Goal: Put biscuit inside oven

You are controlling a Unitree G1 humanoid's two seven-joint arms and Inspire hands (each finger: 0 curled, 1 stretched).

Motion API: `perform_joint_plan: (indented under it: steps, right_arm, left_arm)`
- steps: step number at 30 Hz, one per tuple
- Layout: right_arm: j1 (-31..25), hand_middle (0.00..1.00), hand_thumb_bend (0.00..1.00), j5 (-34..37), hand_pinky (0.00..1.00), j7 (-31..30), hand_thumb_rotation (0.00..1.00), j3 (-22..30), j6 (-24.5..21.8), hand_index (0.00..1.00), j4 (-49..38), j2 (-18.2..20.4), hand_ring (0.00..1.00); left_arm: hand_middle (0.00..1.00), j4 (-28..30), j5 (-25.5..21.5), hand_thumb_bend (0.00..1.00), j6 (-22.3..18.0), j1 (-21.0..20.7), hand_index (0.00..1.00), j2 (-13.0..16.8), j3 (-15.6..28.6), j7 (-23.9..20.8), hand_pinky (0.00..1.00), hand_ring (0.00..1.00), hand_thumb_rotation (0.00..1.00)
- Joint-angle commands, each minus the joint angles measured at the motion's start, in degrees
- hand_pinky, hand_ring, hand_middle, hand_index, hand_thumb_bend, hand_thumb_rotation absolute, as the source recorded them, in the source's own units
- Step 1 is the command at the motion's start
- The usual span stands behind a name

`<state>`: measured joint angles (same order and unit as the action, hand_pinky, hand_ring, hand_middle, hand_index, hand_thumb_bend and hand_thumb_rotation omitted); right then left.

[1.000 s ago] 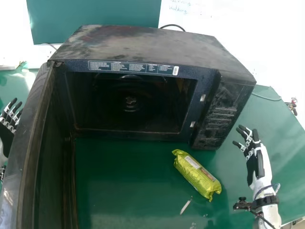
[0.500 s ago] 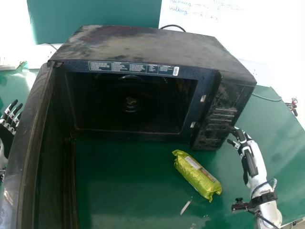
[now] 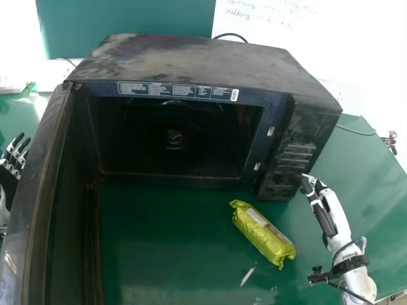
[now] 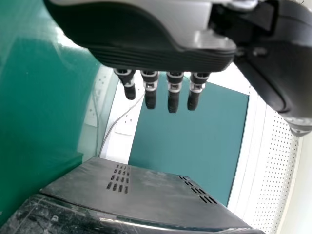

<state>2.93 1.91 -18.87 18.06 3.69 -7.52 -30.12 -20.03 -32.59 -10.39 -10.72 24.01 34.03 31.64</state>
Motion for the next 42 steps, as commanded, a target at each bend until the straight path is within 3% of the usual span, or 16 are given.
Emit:
perform_joint_plan:
  steps: [1, 18, 23, 29, 42]
  right_arm:
    - [-0.9, 0.89, 0.97, -0.7, 0.93, -0.6, 0.5, -0.3, 0.5, 0.83, 0.1, -1.3, 0.93]
    - [-1.6, 0.89, 0.98, -5.8, 0.88, -2.1, 0.5, -1.6, 4.5, 0.84, 2.0, -5.5, 0.91]
    - [-1.9, 0.89, 0.98, -6.9, 0.75, -2.5, 0.5, -1.8, 5.5, 0.84, 2.4, -6.6, 0.88]
    - [-2.4, 0.87, 0.99, -9.1, 0.67, -2.6, 0.52, -1.7, 5.8, 0.85, 1.9, -8.2, 0.84]
    - [-3.1, 0.84, 0.99, -12.3, 0.76, -3.1, 0.51, -2.4, 6.6, 0.84, 1.5, -11.2, 0.82]
  left_arm:
    - [1.0, 0.6, 0.3, 0.99, -0.7, 0.6, 1.0, -0.2, -0.4, 0.0, 1.0, 1.0, 0.99]
    - [1.0, 0.6, 0.3, 0.99, -1.4, 0.8, 1.0, -0.3, -0.5, 0.0, 1.0, 1.0, 0.99]
    - [1.0, 1.1, 0.3, 1.0, -1.3, 1.1, 1.0, -0.4, -0.7, -0.4, 1.0, 1.0, 0.99]
    - [1.0, 1.6, 0.4, 0.99, -1.5, 1.4, 1.0, -0.6, -0.9, -0.6, 1.0, 1.0, 0.99]
    - [1.0, 3.7, 0.6, 0.99, -1.3, 2.2, 1.0, -1.3, -1.4, -1.7, 1.0, 1.0, 1.0]
